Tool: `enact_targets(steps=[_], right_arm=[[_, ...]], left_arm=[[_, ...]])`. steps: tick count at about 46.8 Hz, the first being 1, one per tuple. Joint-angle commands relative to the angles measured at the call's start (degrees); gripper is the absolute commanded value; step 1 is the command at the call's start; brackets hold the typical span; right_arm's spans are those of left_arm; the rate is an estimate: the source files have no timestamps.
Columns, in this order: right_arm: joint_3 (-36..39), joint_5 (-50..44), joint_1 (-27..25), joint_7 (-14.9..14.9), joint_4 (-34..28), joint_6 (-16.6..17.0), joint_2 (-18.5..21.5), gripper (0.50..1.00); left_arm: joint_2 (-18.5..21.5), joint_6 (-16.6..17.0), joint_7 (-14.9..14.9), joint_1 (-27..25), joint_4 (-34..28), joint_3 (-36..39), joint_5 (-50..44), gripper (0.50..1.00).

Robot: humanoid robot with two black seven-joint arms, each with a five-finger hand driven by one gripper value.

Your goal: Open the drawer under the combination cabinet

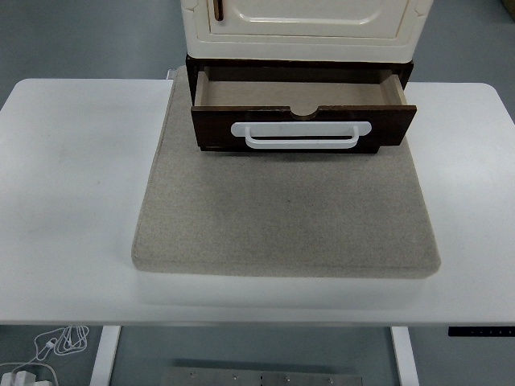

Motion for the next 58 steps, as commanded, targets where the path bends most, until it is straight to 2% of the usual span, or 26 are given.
enact_targets(steps=[1,12,19,27,33,40,44,58], right_arm=[[0.0,0.0,-0.1,0.0,0.0,0.0,0.0,0.928],[-0.2,0.1,-0.1,0.0,0.0,0.1,0.0,0.928],[-0.3,0.0,-0.2,0.0,0.1,0.1,0.0,0.928],[-0.4,0.0,-0.6,0.1,0.1,0.2,0.0,0.928],[-0.4,0.0,-0.7,0.1,0.1,0.2,0.0,0.928],[-0.5,0.0,-1.1,0.0,0.2,0.3,0.0,0.928],[-0.5,0.0,-1.1,0.1,0.2,0.3,0.0,0.928],[-0.4,0.0,-1.1,0.0,0.5,0.4,0.0,0.928]], left_arm=[[-2.2,0.1,0.0,1.4,0.8,-0.1,-1.0,1.000],[-8.6,0.5,0.1,2.7,3.8,-0.2,-4.2,1.000],[-9.1,-0.7,0.0,5.0,3.6,-0.4,-9.6,1.000],[-11.5,-1.0,-0.6,7.1,3.5,-1.1,-10.2,1.000],[-12.0,-3.2,-1.2,8.5,3.6,-3.4,-10.2,1.000],[-14.3,-3.1,-2.2,9.3,3.6,-4.1,-10.2,1.000],[-14.9,-3.1,-3.4,9.7,3.6,-5.8,-10.3,1.000],[-16.4,-3.3,-4.6,10.6,3.7,-11.2,-10.3,1.000]])
